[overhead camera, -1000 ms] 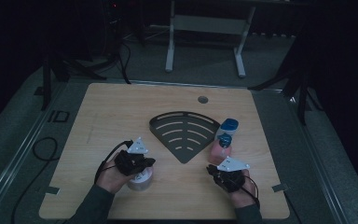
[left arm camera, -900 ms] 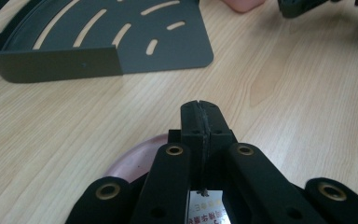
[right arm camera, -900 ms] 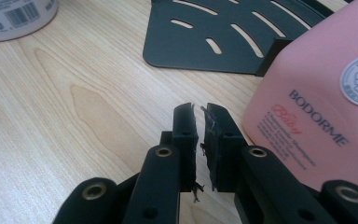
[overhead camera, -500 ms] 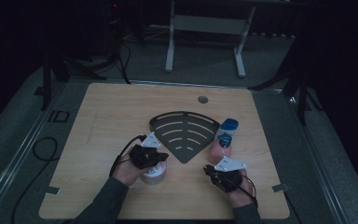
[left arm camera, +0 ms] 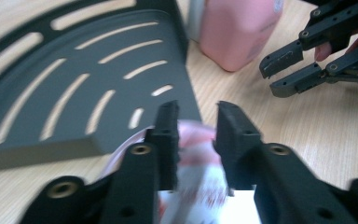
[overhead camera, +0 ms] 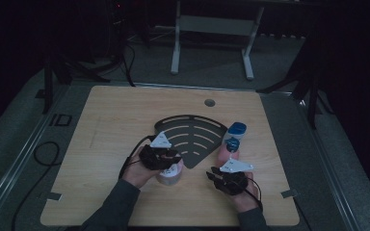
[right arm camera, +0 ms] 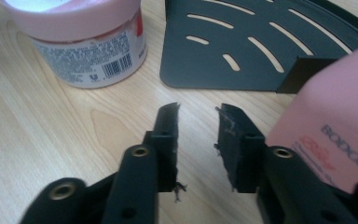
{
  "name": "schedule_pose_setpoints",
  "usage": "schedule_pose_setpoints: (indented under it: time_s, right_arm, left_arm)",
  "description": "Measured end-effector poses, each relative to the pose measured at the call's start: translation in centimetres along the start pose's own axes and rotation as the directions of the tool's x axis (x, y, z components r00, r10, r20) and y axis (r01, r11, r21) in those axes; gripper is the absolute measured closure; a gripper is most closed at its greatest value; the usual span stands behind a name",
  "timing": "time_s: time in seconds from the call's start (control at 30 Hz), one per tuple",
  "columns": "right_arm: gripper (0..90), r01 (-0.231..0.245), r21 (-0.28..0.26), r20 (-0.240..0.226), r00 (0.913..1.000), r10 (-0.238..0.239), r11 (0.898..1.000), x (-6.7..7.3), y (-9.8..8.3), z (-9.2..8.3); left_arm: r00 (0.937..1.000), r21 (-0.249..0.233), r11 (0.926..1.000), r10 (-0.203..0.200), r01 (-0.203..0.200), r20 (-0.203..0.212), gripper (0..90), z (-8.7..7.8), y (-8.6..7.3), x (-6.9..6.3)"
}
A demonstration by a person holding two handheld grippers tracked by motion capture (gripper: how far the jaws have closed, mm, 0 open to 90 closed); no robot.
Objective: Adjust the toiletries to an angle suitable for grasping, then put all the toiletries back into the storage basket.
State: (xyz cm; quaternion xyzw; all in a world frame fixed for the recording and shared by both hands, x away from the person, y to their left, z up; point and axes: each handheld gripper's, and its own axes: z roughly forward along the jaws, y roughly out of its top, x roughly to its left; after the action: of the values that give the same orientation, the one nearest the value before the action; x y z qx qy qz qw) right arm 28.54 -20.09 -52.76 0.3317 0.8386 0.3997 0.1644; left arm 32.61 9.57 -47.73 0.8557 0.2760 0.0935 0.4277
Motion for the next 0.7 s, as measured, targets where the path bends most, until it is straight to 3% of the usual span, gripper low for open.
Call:
schedule_pose_setpoints:
  time_s: [0.13,0.2,0.3,0.5,0.7]
  right_arm:
    - [64.5,0.008,-0.001,-0.027,0.9996,-0.008,1.000,0.2,0.5,0.3]
    - [61.3,0.012,-0.001,-0.046,0.9989,-0.012,1.000,0.4,0.7,0.5]
    - [57.6,0.021,0.002,-0.047,0.9987,-0.021,1.000,0.7,0.9,0.7]
    - [49.1,0.036,0.002,-0.087,0.9956,-0.036,0.999,1.0,1.2,0.9]
    - [40.0,0.056,0.005,-0.123,0.9909,-0.055,0.998,1.4,1.7,1.3]
  left_arm:
    - [0.9983,-0.033,0.9982,-0.051,0.050,-0.027,58.8,-2.4,-1.3,1.2]
    - [0.9974,-0.040,0.9972,-0.064,0.062,-0.033,55.6,-2.9,-1.7,1.5]
    - [0.9938,-0.039,0.9950,-0.094,0.092,-0.059,52.6,-4.2,-3.5,2.2]
    - [0.9931,-0.019,0.9962,-0.086,0.085,-0.079,43.9,-4.7,-4.8,2.3]
    - [0.9986,-0.032,0.9983,-0.050,0.049,-0.018,39.3,-4.9,-4.9,2.1]
